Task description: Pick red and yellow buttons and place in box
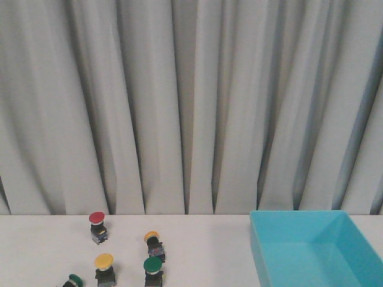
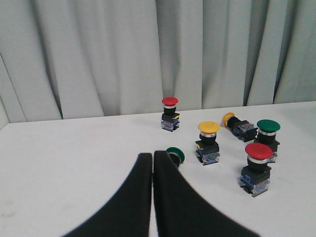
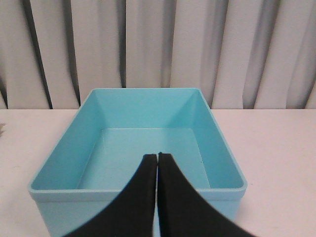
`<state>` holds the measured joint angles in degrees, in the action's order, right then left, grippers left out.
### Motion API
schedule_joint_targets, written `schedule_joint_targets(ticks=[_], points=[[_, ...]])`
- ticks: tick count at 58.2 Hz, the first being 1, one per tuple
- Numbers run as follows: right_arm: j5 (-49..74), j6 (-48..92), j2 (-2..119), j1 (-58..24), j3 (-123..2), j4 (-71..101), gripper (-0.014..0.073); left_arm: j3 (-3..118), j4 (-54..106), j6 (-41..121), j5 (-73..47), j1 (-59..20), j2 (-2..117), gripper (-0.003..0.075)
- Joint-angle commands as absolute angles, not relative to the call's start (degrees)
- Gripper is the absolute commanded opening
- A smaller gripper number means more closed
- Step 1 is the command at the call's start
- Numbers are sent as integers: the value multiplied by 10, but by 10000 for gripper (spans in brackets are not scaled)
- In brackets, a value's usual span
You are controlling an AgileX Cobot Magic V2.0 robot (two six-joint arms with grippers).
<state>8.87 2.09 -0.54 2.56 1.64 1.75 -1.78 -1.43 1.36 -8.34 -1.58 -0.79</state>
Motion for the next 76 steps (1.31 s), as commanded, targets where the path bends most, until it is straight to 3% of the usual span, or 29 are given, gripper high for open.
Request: schedule_joint_targets(ticks=[1, 57, 69, 76], points=[[47, 26, -17, 28, 25, 18, -8, -21, -9, 9, -41, -19, -14, -6], [38, 26, -17, 28, 25, 17, -8, -21, -9, 9, -35, -19, -14, -6], [-65, 0, -17, 28, 25, 44, -8, -21, -9, 9, 85, -19, -14, -6], [-196, -22, -17, 28, 18, 76, -8, -14, -9, -5, 173, -19, -14, -6]])
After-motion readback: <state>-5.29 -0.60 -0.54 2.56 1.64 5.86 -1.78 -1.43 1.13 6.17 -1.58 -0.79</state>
